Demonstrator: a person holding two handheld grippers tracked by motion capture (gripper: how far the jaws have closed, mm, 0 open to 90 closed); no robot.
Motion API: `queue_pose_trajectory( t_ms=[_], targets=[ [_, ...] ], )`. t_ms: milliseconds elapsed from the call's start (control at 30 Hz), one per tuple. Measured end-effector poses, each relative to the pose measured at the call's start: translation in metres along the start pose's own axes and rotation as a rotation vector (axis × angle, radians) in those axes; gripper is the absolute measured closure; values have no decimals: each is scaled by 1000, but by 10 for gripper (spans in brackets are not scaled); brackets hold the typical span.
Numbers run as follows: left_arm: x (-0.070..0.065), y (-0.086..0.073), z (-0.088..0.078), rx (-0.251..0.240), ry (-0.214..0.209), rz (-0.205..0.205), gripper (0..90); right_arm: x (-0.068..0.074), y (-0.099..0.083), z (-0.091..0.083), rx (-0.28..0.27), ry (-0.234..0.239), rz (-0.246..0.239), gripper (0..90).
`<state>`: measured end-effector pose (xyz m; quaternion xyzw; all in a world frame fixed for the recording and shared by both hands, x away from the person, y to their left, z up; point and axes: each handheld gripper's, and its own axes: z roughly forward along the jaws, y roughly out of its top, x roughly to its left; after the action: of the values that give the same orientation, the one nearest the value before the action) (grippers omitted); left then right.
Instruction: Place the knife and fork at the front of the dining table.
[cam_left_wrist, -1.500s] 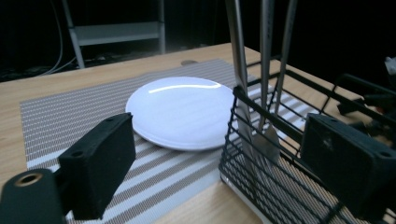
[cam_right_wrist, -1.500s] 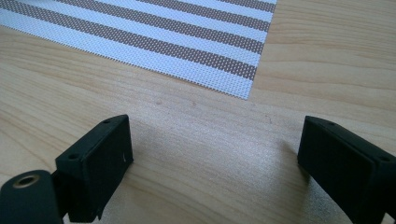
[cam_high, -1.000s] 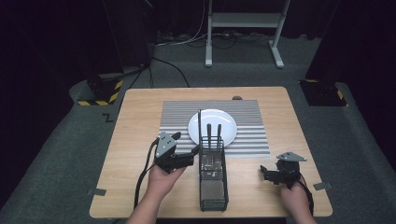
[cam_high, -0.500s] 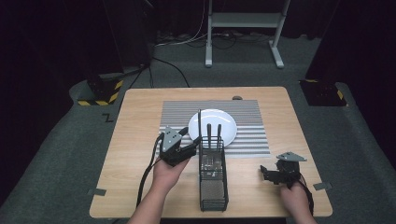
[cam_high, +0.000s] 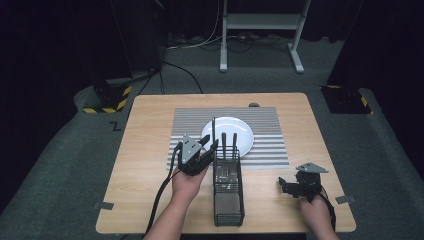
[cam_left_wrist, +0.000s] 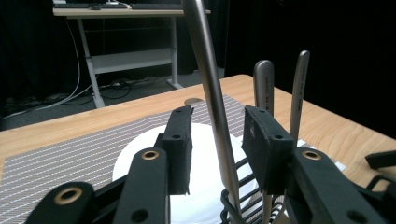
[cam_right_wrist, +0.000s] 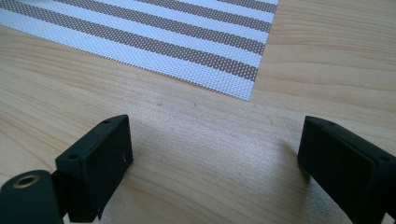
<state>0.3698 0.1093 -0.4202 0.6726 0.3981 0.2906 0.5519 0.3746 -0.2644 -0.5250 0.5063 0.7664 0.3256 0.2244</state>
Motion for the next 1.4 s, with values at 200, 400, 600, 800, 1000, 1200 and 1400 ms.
queue_pose_trajectory(
  t_ms=[200, 400, 600, 800, 1000, 1200, 1400],
  targets=[
    [-2, -3, 6, 7, 11, -10, 687, 0, 0, 0, 0, 0, 1, 98],
    [-3, -4, 7, 2, 15, -19, 751, 0, 0, 0, 0, 0, 0, 98],
    [-4, -5, 7, -8, 16, -32, 783, 0, 0, 0, 0, 0, 1, 98],
    [-5, -6, 5, -15, 23, -56, 794, 0, 0, 0, 0, 0, 1, 98],
    [-8, -6, 3, -21, 31, -54, 797, 0, 0, 0, 0, 0, 1, 98],
    [-11, -6, 1, -30, 36, -54, 801, 0, 0, 0, 0, 0, 0, 98],
    [-16, -6, -2, -40, 36, -56, 810, 0, 0, 0, 0, 0, 0, 98]
  ],
)
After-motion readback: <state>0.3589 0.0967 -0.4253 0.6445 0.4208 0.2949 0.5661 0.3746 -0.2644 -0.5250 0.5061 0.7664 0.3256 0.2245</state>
